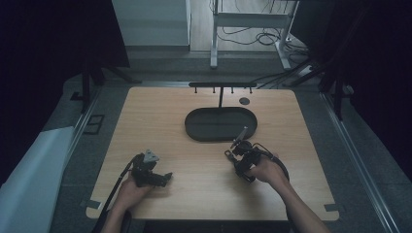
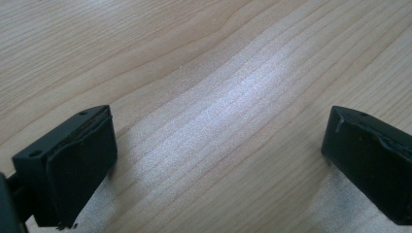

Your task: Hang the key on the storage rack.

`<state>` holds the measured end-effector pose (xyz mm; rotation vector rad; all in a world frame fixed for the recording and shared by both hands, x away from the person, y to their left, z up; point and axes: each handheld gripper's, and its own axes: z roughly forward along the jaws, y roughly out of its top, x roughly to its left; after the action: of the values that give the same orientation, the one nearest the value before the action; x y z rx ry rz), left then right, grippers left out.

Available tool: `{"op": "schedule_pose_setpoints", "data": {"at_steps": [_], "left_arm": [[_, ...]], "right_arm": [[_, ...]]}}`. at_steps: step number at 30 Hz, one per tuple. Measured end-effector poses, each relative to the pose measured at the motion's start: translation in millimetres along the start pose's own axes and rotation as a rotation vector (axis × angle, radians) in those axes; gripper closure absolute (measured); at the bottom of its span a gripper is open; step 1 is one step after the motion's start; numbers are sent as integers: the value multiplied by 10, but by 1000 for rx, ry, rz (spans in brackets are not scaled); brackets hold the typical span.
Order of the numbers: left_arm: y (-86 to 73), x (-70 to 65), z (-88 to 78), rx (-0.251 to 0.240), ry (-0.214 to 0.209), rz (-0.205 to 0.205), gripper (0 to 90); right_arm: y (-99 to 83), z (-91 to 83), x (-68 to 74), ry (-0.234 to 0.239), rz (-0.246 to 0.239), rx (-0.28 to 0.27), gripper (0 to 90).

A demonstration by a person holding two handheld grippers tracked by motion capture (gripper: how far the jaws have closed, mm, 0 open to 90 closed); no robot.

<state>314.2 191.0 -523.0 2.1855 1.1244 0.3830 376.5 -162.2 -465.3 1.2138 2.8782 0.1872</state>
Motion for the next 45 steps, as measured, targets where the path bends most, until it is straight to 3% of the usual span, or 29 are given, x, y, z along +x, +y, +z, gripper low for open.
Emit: {"op": "schedule_pose_setpoints", "data": {"at_steps": [17,45], "left_arm": [[0,0,0,0,0,0,0],[1,1,1,-1,1,1,0]], "right_arm": [[19,-355,-178,9,20,-32,479],[153,-1104,-644,-11,118,-130,483]]}}
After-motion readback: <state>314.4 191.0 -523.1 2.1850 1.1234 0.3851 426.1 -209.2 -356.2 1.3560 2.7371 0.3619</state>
